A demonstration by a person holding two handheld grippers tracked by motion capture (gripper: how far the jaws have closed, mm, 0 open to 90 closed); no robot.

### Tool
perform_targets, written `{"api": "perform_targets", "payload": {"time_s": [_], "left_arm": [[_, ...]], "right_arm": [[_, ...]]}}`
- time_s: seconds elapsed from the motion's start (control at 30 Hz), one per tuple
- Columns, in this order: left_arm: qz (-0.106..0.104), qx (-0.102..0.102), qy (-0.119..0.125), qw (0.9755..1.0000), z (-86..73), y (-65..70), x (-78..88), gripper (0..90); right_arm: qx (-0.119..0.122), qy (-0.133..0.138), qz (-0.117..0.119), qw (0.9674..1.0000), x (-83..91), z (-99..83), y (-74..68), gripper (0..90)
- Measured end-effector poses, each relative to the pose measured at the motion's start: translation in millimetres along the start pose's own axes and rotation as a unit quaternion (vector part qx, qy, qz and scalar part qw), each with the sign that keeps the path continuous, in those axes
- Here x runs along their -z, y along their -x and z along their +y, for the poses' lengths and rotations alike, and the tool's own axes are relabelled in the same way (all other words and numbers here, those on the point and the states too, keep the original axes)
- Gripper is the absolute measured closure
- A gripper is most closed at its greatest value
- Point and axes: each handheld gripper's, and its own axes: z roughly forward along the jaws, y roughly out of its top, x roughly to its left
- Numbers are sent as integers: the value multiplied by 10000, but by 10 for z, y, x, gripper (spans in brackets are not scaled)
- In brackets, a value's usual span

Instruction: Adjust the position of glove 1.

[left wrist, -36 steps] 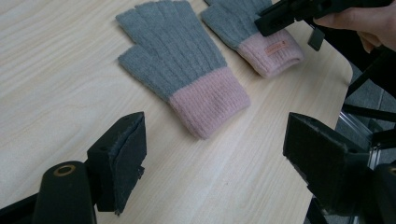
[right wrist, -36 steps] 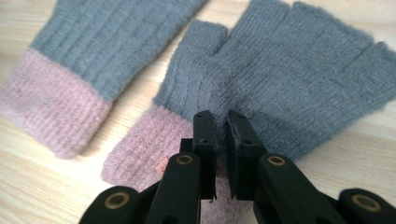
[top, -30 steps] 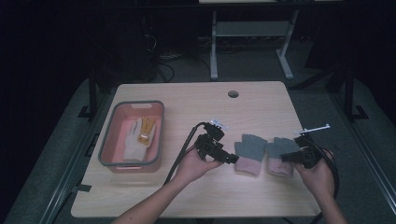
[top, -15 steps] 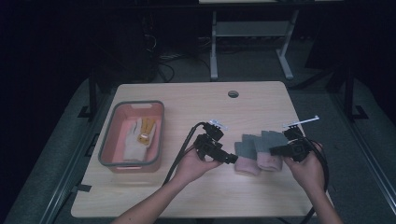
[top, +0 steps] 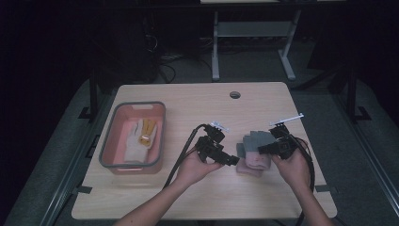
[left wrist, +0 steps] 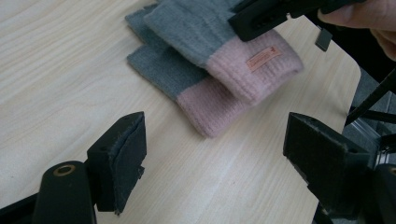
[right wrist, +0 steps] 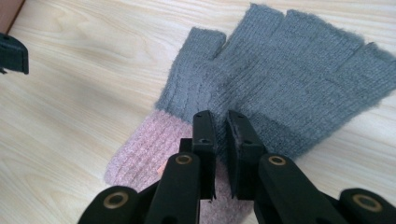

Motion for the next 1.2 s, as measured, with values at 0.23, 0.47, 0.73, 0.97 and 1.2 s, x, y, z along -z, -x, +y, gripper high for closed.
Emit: {"api": "perform_targets", "payload": {"time_s": [0.23, 0.47, 0.73, 0.97, 1.2], "left_arm": [[-1, 54, -10, 10000, -31, -35, -16, 216], [25, 111, -14, 9999, -55, -66, -37, 216], [49, 173, -80, 9998, -73, -94, -129, 227], [0, 303, -117, 9995, -46, -99, -301, 269], [-72, 491, -150, 9987, -8, -118, -525, 329]], "right_arm": [[-59, -113, -47, 9999, -143, 24, -62, 826], [-171, -256, -38, 9995, -305, -2, -76, 822], [-347, -236, 49, 9991, -338, -56, -22, 703], [-497, 13, 174, 9986, -220, -95, 91, 606], [-763, 150, 341, 9964, -163, -166, 257, 547]]}}
